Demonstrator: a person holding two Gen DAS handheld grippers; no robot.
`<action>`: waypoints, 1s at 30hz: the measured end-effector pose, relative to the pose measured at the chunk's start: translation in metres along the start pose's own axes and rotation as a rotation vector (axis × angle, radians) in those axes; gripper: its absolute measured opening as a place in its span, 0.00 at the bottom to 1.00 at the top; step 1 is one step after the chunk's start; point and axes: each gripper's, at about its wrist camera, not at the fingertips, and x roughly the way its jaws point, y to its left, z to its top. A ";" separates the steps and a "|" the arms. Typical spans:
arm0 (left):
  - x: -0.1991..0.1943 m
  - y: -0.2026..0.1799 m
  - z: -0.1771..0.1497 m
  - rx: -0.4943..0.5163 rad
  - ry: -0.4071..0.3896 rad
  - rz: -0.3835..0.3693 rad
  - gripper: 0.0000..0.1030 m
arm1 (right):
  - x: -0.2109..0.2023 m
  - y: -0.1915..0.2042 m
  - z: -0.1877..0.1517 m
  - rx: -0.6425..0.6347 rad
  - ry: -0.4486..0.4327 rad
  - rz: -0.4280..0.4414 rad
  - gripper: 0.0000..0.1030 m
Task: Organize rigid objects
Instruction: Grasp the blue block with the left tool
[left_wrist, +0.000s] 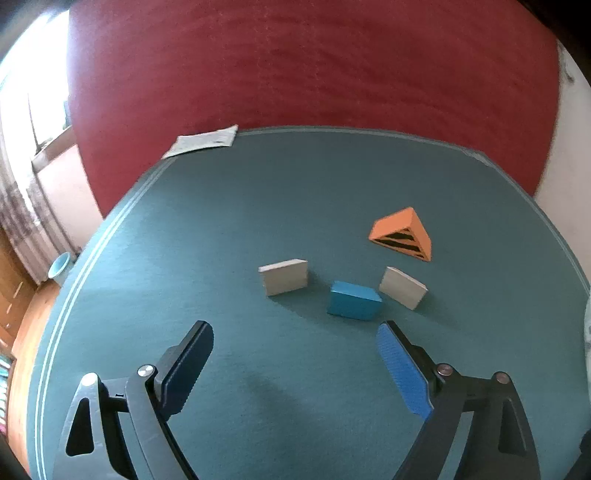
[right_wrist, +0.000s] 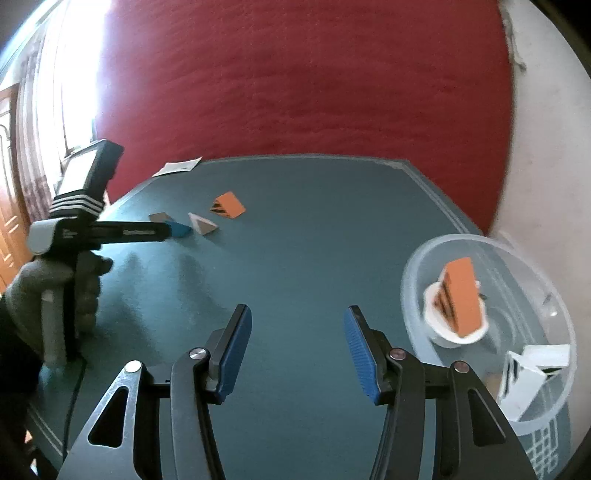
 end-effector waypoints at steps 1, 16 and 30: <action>0.004 0.000 0.002 0.009 0.003 -0.006 0.90 | 0.004 0.003 0.001 0.002 0.007 0.010 0.52; 0.028 -0.005 0.014 0.046 0.048 -0.068 0.68 | 0.042 0.019 0.008 0.042 0.119 0.099 0.52; 0.020 0.008 0.014 0.051 -0.004 -0.184 0.31 | 0.064 0.051 0.019 0.028 0.164 0.137 0.52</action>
